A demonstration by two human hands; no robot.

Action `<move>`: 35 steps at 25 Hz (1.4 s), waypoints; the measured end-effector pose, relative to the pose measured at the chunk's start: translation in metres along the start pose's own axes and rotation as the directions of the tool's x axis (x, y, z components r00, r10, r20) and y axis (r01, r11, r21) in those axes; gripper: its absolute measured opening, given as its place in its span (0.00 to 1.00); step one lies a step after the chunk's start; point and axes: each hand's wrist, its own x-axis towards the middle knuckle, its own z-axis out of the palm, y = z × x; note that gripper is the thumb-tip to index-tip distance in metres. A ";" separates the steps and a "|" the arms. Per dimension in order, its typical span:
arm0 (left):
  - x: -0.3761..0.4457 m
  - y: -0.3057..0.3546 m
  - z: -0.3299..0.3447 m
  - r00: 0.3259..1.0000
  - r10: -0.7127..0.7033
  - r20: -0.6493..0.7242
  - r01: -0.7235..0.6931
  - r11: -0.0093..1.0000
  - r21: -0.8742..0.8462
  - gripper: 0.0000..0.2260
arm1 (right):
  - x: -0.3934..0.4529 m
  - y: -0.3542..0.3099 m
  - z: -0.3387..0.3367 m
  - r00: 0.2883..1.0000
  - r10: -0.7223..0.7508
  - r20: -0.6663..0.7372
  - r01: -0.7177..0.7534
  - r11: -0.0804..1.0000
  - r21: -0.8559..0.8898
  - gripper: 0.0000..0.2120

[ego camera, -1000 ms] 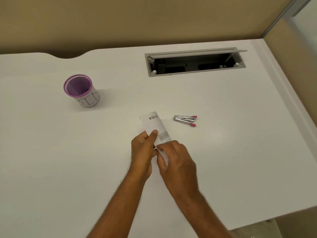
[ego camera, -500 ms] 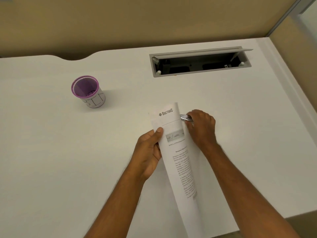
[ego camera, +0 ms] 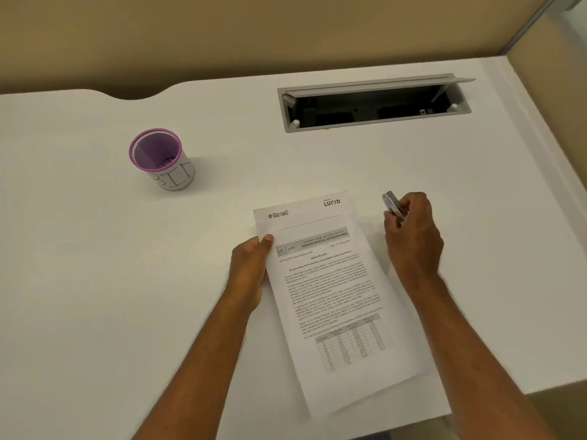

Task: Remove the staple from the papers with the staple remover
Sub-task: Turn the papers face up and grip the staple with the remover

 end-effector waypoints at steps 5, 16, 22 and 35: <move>0.006 -0.015 -0.001 0.998 -0.037 0.060 0.036 0.999 0.012 0.11 | -0.043 -0.023 0.006 0.998 -0.044 0.046 0.036 0.985 0.169 0.12; 0.016 -0.042 -0.011 0.994 0.015 0.111 -0.003 0.994 -0.109 0.11 | -0.130 -0.059 0.061 0.941 -0.120 0.316 0.012 0.946 0.324 0.10; 0.018 -0.047 -0.009 0.997 0.018 0.074 -0.007 0.990 -0.140 0.11 | -0.127 -0.063 0.062 0.952 -0.061 0.299 -0.043 0.943 0.329 0.11; 0.014 -0.047 -0.002 0.998 0.055 0.011 -0.054 0.997 -0.050 0.13 | -0.125 -0.067 0.070 0.972 -0.060 0.228 -0.003 0.963 0.268 0.13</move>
